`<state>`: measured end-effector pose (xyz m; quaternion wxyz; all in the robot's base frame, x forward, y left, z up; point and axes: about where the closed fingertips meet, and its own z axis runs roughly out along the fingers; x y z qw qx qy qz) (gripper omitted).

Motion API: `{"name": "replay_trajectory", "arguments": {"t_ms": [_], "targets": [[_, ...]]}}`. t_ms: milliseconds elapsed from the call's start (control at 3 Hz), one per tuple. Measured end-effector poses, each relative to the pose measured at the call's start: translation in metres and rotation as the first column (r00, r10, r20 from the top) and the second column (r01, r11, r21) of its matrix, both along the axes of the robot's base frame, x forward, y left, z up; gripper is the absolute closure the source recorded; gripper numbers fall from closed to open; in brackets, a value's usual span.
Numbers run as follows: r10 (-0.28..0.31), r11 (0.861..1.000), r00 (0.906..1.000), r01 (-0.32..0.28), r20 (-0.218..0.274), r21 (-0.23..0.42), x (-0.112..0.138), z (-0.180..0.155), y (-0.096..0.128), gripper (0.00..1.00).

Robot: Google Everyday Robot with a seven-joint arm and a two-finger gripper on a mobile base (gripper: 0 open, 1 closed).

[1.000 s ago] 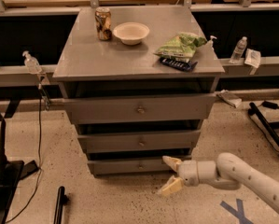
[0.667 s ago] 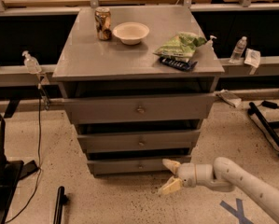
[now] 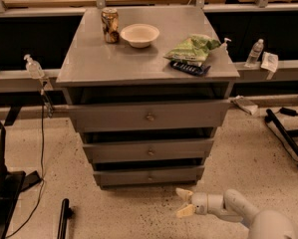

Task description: Open bottom drawer

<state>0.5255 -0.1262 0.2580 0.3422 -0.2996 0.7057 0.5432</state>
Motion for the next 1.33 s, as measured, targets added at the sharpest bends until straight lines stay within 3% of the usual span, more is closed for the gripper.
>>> {"name": "replay_trajectory", "arguments": {"t_ms": [333,667,1000,1333], "targets": [[-0.049,0.998,0.9981,0.050,0.037,-0.023,0.018,-0.010,-0.018,0.00],[-0.086,0.994,0.9849,0.095,0.150,-0.051,0.015,-0.008,-0.012,0.00],[-0.048,0.983,0.9607,0.094,0.273,-0.160,0.025,-0.008,0.002,0.00],[-0.018,0.943,0.9272,0.141,0.374,-0.303,0.054,-0.006,0.000,0.00]]}}
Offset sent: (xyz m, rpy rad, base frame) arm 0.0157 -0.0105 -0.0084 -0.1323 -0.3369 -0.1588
